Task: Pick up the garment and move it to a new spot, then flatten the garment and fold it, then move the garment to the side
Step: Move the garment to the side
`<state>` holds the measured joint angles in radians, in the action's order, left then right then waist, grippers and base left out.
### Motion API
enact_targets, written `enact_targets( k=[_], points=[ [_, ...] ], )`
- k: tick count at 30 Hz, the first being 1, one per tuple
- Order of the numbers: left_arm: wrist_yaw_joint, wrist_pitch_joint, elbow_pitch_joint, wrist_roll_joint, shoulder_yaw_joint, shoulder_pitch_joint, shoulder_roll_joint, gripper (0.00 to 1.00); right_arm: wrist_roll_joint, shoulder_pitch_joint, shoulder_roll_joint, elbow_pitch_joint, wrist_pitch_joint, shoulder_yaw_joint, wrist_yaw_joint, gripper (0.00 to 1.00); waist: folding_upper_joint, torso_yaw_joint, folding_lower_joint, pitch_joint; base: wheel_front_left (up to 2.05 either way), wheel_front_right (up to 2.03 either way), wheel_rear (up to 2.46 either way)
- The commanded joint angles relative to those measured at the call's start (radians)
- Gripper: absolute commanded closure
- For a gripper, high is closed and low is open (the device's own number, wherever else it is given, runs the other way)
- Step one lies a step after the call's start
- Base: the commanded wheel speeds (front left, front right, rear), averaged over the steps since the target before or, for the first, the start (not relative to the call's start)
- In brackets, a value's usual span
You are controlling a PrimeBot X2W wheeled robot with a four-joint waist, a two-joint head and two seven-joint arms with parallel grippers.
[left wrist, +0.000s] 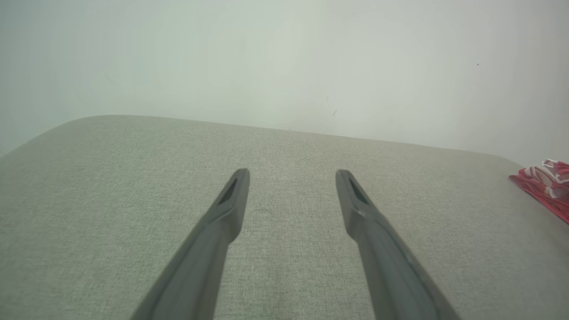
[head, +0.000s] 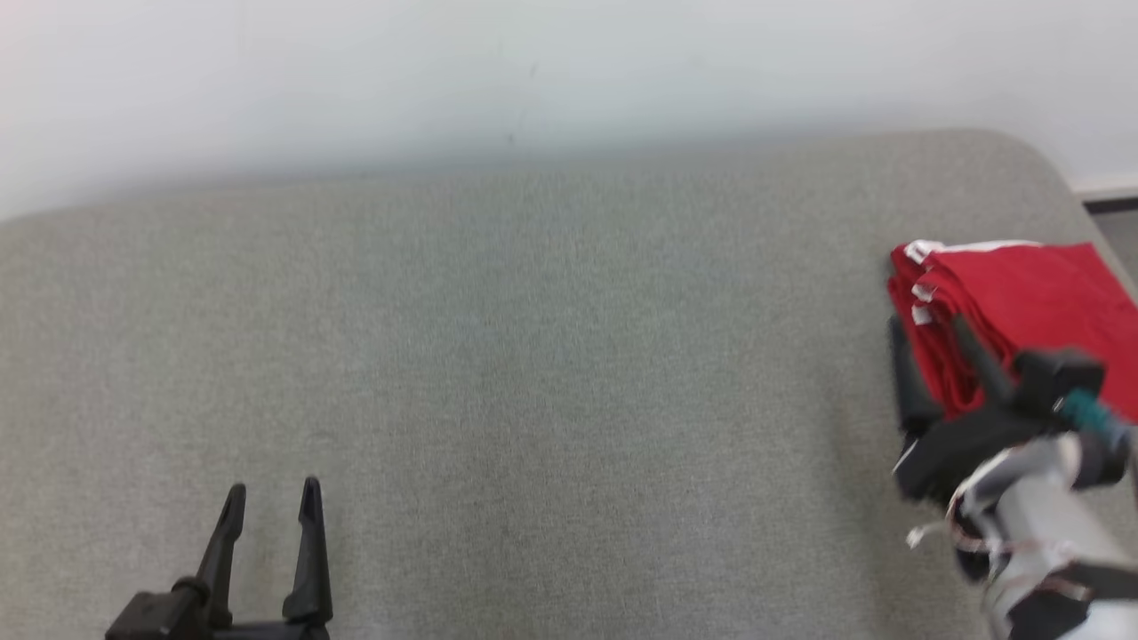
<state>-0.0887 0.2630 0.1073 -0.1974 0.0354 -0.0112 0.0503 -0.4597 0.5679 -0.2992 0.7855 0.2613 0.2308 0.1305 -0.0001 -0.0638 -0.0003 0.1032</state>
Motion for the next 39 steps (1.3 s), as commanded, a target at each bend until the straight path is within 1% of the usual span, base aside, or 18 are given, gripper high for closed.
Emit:
enact_targets(
  k=[1, 6, 12, 16, 21, 23, 31, 39],
  points=[
    [0.001, 0.002, 0.006, -0.011, 0.004, 0.015, 0.001, 0.0, 0.009, -0.025, 0.007, -0.013, 0.004, -0.002, 0.0, 0.0, 0.0001, -0.008, 0.0003, -0.062, 0.0, 0.0, 0.0],
    [0.016, 0.002, 0.027, -0.013, 0.013, 0.047, 0.0, 0.0, 0.053, -0.181, 0.052, -0.168, 0.004, -0.031, 0.0, 0.0, 0.0001, -0.002, 0.0003, -0.107, 0.0, 0.0, 0.0],
    [0.026, 0.002, 0.047, -0.018, 0.017, 0.074, 0.001, 0.0, 0.106, -0.324, 0.103, -0.281, 0.004, -0.069, 0.0, 0.0, 0.0001, 0.005, 0.0003, -0.134, 0.0, 0.0, 0.0],
    [0.026, 0.002, 0.065, -0.021, 0.025, 0.088, 0.001, 0.0, 0.136, -0.382, 0.127, -0.306, 0.004, -0.088, 0.0, 0.0, 0.0001, 0.006, 0.0003, -0.146, 0.0, 0.0, 0.0],
    [0.025, 0.002, 0.082, -0.021, 0.031, 0.104, 0.001, 0.0, 0.156, -0.418, 0.145, -0.316, -0.002, -0.099, 0.0, 0.0, 0.0001, 0.012, 0.0003, -0.158, 0.0, 0.0, 0.0],
    [0.032, 0.002, 0.083, -0.026, 0.036, 0.103, 0.001, 0.0, 0.162, -0.426, 0.153, -0.321, -0.005, -0.106, 0.0, 0.0, 0.0001, 0.016, 0.0003, -0.161, 0.0, 0.0, 0.0],
    [0.029, 0.002, 0.084, -0.027, 0.04, 0.108, 0.0, 0.0, 0.176, -0.435, 0.159, -0.345, -0.019, -0.118, 0.0, 0.0, 0.0001, 0.025, 0.0003, -0.163, 0.0, 0.0, 0.0],
    [0.036, 0.002, 0.073, -0.032, 0.034, 0.107, 0.0, 0.0, 0.168, -0.436, 0.159, -0.358, -0.024, -0.122, 0.0, 0.0, 0.0001, 0.027, 0.0003, -0.16, 0.0, 0.0, 0.0]
  ],
)
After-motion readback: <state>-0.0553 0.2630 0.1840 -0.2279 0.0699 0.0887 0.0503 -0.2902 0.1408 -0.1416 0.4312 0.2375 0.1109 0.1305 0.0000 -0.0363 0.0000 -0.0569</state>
